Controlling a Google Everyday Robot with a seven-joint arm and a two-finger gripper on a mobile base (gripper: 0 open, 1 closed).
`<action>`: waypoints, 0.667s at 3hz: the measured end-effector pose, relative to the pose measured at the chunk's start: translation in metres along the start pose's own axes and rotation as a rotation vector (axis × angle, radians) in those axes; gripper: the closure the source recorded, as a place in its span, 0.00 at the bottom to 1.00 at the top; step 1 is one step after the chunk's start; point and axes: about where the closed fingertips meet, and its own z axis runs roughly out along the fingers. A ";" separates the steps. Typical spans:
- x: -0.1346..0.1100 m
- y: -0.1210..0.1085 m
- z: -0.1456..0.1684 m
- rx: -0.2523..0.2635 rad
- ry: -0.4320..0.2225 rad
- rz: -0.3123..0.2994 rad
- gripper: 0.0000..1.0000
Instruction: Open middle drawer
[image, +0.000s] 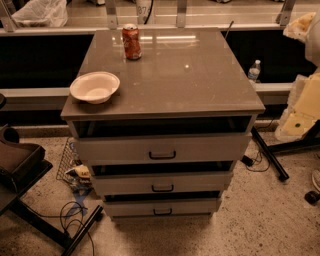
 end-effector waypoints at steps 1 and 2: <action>0.008 0.012 0.026 0.018 -0.120 0.036 0.00; 0.036 0.041 0.081 0.036 -0.275 0.105 0.00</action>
Offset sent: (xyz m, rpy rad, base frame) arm -0.0039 -0.0211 -0.1382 0.4294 -0.1765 -0.0198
